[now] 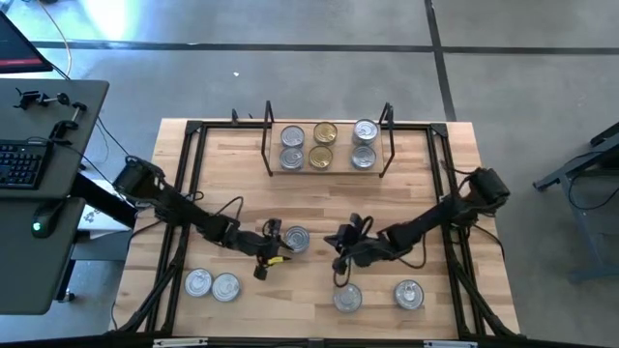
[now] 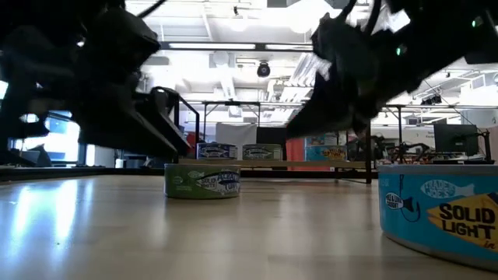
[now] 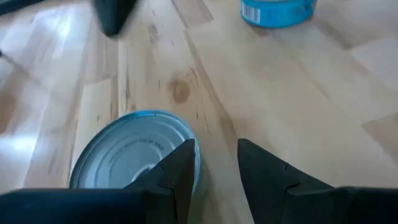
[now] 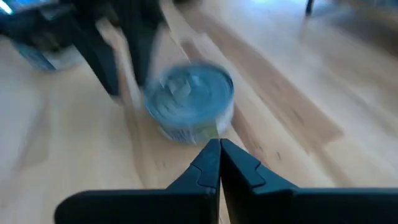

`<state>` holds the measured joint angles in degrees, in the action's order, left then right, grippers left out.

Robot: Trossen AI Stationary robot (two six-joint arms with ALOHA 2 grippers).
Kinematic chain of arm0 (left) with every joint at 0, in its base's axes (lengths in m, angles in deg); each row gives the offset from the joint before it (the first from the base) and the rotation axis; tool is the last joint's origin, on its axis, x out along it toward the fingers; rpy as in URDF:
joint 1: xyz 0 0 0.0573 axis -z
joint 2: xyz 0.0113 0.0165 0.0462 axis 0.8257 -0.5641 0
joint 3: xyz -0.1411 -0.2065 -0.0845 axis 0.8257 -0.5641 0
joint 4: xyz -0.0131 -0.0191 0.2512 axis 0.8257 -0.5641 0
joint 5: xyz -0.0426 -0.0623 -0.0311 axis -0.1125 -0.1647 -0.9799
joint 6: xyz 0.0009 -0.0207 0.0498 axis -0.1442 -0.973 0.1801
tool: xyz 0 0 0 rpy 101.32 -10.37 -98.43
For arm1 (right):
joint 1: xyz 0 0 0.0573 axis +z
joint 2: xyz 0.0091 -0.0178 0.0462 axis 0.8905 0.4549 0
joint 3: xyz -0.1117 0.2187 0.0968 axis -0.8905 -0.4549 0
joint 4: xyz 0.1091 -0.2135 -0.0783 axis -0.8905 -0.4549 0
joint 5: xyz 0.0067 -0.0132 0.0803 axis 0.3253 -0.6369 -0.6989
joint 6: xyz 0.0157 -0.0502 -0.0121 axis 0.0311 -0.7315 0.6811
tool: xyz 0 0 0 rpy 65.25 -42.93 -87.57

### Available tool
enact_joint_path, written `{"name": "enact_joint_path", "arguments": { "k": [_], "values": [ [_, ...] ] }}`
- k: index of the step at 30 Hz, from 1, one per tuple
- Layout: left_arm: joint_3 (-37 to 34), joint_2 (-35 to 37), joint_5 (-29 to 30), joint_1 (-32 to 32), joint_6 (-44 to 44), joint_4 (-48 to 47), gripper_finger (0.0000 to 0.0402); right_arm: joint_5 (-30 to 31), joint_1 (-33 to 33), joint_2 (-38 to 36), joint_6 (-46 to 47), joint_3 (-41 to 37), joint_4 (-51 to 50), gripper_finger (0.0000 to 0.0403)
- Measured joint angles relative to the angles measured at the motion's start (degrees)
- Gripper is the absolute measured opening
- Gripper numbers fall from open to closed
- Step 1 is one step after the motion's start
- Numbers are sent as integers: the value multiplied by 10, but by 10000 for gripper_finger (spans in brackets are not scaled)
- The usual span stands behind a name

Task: Stack canned seafood by type on shelf
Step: Stack the right green tuna can on top of the top green tuna can on the shelf

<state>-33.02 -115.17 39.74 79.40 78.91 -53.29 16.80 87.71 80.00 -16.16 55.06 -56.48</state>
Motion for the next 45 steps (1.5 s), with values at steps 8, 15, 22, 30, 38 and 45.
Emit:
{"name": "enact_joint_path", "arguments": {
  "k": [8,15,22,30,38,45],
  "values": [
    [61,-63,21,-10,84,-24,116,-6,0,-37,-111,-8,52,13],
    [75,-59,24,-22,57,-82,108,-32,0,-42,-160,6,57,85],
    [76,-55,30,-29,50,-95,14,-53,1,-30,-291,4,45,139],
    [71,-23,24,-32,27,-109,2,-63,-9,-9,-414,4,45,201],
    [72,15,-5,-45,-13,-62,1,-72,-15,-6,-585,4,45,260],
    [50,16,-7,-59,-20,35,0,-77,-30,-5,-607,4,45,268]
  ]
}}
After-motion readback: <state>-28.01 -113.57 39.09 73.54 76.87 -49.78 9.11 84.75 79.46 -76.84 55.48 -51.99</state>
